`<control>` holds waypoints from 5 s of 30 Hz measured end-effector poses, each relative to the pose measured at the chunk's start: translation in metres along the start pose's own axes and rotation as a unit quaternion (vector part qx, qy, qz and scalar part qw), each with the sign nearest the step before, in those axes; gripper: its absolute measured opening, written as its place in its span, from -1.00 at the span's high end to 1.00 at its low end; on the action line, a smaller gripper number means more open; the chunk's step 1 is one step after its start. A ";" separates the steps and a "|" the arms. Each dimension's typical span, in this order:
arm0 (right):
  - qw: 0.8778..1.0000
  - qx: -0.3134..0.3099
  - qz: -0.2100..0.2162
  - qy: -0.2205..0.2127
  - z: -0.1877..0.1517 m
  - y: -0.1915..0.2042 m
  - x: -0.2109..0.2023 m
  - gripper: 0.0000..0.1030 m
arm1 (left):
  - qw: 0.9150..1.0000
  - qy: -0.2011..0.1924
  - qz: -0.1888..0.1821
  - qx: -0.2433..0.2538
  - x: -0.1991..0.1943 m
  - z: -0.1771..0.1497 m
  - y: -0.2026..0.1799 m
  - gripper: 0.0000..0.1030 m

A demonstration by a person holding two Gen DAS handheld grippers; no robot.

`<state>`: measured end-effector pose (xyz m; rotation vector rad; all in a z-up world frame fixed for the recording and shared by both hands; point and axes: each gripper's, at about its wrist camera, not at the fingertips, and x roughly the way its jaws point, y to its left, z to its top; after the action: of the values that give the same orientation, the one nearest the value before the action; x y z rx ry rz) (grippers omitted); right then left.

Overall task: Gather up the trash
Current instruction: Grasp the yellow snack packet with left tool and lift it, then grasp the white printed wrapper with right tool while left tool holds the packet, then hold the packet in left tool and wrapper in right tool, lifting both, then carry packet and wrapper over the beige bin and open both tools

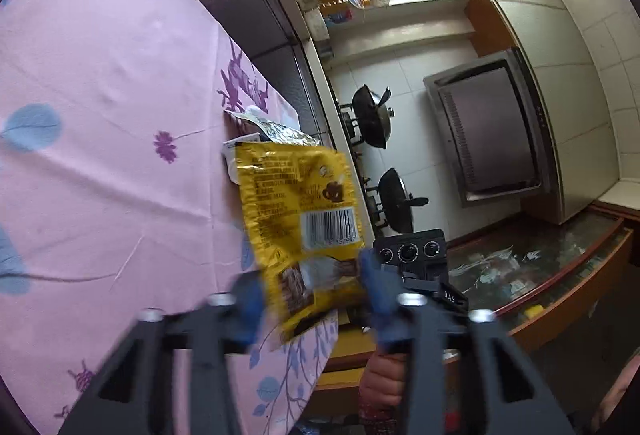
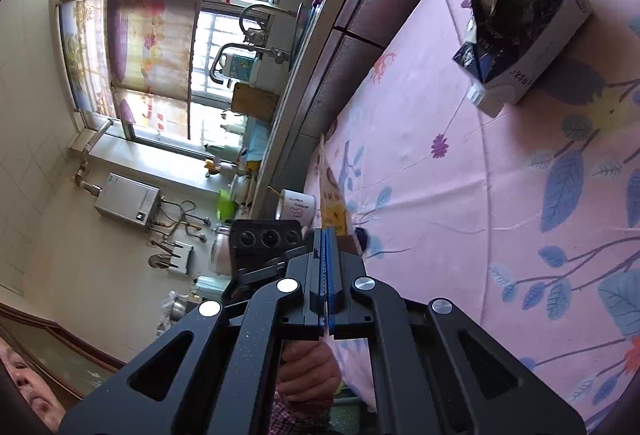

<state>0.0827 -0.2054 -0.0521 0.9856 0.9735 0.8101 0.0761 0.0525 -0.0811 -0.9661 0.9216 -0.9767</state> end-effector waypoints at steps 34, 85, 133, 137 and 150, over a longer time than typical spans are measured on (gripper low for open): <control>0.899 -0.309 -0.281 -0.134 -0.024 0.049 -0.026 0.70 | 0.975 0.010 0.196 0.107 0.025 -0.021 -0.035 1.00; 0.907 -0.201 -0.303 -0.213 -0.092 -0.022 -0.147 0.70 | 0.856 0.059 0.417 0.300 0.140 -0.083 -0.106 0.99; 0.907 -0.217 -0.311 -0.181 -0.098 -0.011 -0.122 0.66 | 0.851 0.047 0.439 0.285 0.108 -0.079 -0.078 0.99; 0.906 -0.216 -0.328 -0.155 -0.093 -0.020 -0.112 0.46 | 0.851 0.047 0.442 0.279 0.109 -0.074 -0.073 0.99; 0.905 -0.188 -0.353 -0.147 -0.093 -0.033 -0.118 -0.24 | 0.861 0.046 0.430 0.265 0.102 -0.071 -0.066 0.99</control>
<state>-0.0417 -0.2943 -0.0706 0.3482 0.7849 0.2064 0.0239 -0.0759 -0.0586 0.0125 0.9515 -0.4435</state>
